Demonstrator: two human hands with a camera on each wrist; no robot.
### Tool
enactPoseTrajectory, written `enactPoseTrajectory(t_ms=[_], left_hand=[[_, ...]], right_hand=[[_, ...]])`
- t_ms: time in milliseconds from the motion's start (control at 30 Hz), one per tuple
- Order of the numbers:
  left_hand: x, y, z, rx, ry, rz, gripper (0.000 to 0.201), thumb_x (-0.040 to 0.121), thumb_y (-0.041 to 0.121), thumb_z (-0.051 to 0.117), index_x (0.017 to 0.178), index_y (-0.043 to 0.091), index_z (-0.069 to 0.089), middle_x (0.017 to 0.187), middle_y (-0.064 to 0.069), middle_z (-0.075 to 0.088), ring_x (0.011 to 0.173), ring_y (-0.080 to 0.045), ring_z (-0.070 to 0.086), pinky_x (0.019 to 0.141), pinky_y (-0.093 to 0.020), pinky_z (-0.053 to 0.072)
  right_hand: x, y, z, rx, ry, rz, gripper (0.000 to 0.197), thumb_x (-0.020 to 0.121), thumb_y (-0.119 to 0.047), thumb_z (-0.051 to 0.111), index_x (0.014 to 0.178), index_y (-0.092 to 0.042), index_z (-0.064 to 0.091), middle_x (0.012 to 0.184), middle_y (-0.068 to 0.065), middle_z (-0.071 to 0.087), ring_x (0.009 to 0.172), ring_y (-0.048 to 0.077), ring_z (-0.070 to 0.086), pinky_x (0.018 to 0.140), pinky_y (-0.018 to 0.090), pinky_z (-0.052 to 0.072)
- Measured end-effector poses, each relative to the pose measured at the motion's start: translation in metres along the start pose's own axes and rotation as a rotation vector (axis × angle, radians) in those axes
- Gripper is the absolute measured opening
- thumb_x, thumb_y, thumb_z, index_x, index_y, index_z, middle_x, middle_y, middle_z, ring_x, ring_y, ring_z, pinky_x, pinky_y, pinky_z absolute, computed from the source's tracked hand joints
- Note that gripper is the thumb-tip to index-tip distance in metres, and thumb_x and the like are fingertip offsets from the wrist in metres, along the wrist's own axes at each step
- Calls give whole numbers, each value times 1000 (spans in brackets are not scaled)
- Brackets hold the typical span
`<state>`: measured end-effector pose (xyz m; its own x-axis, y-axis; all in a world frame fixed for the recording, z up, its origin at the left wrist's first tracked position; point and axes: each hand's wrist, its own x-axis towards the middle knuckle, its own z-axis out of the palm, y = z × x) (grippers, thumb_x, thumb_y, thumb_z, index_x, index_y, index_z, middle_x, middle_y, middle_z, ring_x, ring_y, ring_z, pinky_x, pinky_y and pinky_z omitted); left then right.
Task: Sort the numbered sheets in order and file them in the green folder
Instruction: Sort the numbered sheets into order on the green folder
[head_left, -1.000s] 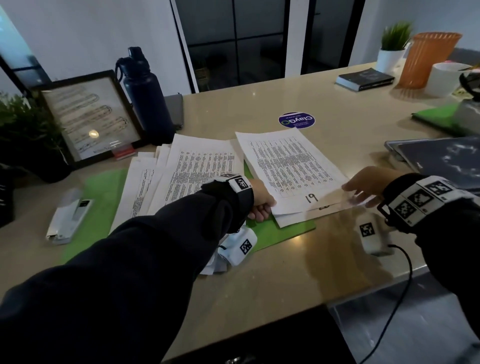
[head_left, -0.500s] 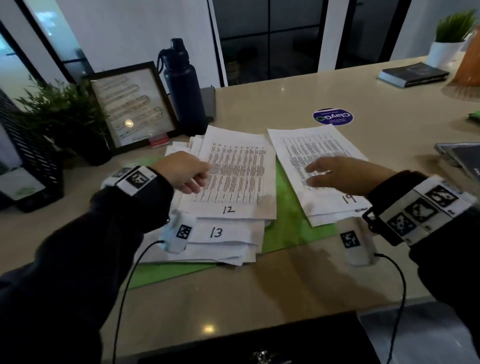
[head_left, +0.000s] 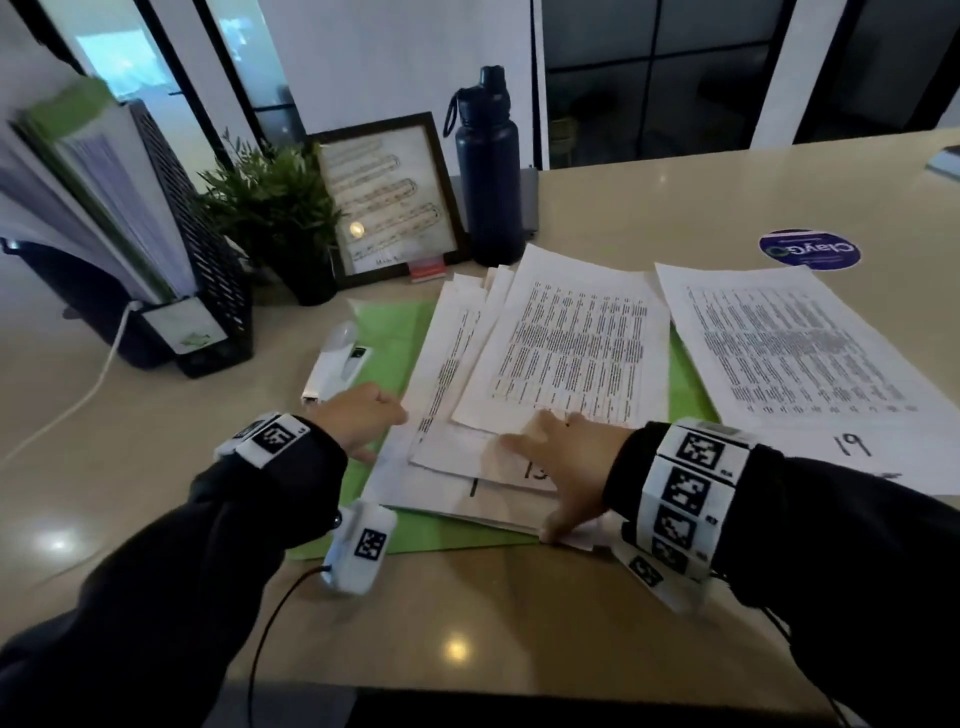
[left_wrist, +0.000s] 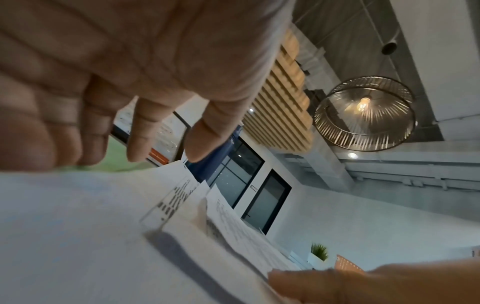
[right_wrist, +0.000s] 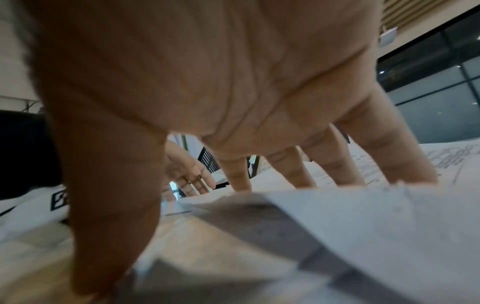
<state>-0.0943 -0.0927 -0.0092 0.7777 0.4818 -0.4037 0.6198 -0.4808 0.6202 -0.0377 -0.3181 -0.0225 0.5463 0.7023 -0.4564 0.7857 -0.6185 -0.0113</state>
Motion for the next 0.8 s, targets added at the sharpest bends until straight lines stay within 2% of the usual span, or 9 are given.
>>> enactPoseTrajectory(t_ms=[100, 233, 367, 467, 533, 567, 633, 700, 800], left_hand=[[1, 8, -1, -78, -41, -42, 6, 92, 17, 54, 95, 13, 51, 100, -9, 49, 70, -15, 48, 55, -26, 46], [-10, 23, 1, -60, -85, 137, 10, 93, 11, 49, 98, 7, 57, 81, -5, 56, 64, -14, 52, 50, -20, 45], [-21, 31, -3, -59, -55, 282, 17, 93, 22, 53, 102, 15, 66, 88, 16, 60, 77, 1, 51, 78, -26, 40], [-20, 20, -4, -37, -17, 187, 21, 95, 30, 49, 108, 20, 61, 105, 7, 54, 92, -9, 48, 88, -31, 39], [-19, 7, -2, -87, -33, 80, 23, 93, 32, 51, 110, 16, 57, 109, 1, 52, 98, -17, 48, 82, -31, 42], [-20, 1, 0, -155, -39, 37, 19, 93, 29, 53, 105, 14, 56, 104, -2, 54, 93, -19, 51, 76, -30, 43], [-23, -9, 0, -266, -61, -25, 12, 92, 22, 54, 91, 10, 56, 83, -4, 58, 69, -16, 53, 61, -26, 43], [-26, -17, -1, -277, -112, -51, 21, 92, 17, 53, 74, 8, 56, 58, -2, 59, 47, -13, 51, 50, -20, 41], [-30, -25, 3, -285, -182, -61, 27, 92, 13, 48, 67, 6, 55, 46, -1, 57, 34, -10, 47, 42, -15, 34]], right_hand=[[1, 0, 1, -11, -5, 16, 104, 64, -64, 71, 145, -38, 11, 145, 12, 22, 127, 37, 32, 93, 50, 45], [-4, 12, -8, 129, 0, -36, 107, 70, -65, 66, 149, -32, 0, 153, 6, 20, 133, 30, 33, 106, 45, 36], [-8, 16, -9, 204, 19, -59, 106, 72, -67, 62, 150, -29, 1, 152, 4, 23, 135, 27, 32, 109, 41, 31], [-4, 11, -3, 152, 14, -45, 111, 65, -70, 65, 149, -32, 2, 148, 5, 23, 133, 30, 29, 105, 49, 34], [-4, 9, 1, 138, -5, -22, 112, 63, -71, 66, 148, -35, 1, 148, 5, 19, 134, 30, 24, 103, 53, 36], [-5, 9, 2, 133, -11, -15, 112, 62, -70, 67, 147, -37, 1, 149, 5, 18, 135, 30, 21, 103, 54, 36], [-7, 9, 1, 116, -21, -9, 111, 62, -68, 69, 147, -38, 3, 149, 4, 17, 135, 30, 20, 102, 54, 36], [-9, 9, 1, 107, -39, 1, 111, 63, -66, 70, 147, -39, 3, 151, 5, 13, 137, 31, 17, 104, 53, 34], [-8, 7, 1, 100, -46, 8, 109, 64, -64, 71, 146, -39, 3, 152, 8, 11, 139, 34, 13, 106, 54, 32]])
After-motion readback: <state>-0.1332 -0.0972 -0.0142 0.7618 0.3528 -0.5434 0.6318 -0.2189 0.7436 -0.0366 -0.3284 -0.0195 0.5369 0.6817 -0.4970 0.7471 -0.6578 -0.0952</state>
